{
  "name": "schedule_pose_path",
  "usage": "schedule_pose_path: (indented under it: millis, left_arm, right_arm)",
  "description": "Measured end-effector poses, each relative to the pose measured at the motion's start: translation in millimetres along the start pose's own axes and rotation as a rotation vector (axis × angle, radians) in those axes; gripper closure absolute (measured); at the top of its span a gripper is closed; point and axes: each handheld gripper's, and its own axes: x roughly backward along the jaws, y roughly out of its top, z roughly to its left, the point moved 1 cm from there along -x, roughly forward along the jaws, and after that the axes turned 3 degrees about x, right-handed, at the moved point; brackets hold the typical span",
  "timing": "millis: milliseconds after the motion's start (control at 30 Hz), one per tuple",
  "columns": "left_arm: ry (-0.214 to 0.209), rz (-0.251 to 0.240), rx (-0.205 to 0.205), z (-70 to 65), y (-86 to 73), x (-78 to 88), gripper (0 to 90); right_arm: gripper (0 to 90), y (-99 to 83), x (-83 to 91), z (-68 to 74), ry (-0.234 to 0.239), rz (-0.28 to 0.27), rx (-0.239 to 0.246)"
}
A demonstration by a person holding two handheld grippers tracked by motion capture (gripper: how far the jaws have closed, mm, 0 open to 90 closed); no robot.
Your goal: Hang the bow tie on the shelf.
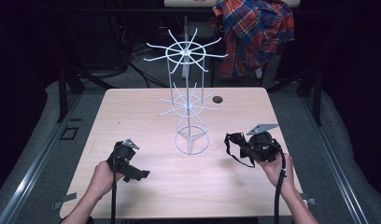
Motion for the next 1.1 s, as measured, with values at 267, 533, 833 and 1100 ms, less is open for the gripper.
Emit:
schedule_pose_path:
  millis: [267, 533, 833, 1100]
  left_arm:
    - [0.000, 0.001, -0.001, -0.1, 0.2, -0.3, 0.2]
    - [-0.001, 0.001, -0.001, -0.4, 0.3, -0.3, 0.2]
    - [-0.002, -0.003, -0.004, -0.4, 0.9, 0.1, 0.2]
    - [0.000, -0.005, -0.004, -0.2, 1.4, 0.0, 0.2]
  right_arm:
    - [76.2, 6.9, 8.9, 1.5, -0.002, -0.029, 0.013]
    - [76.2, 11.8, 14.8, 2.1, -0.005, -0.049, 0.017]
    - [76.2, 16.9, 21.1, 3.3, -0.005, -0.076, 0.022]
    - [76.3, 22.2, 26.3, 4.3, -0.007, -0.094, 0.025]
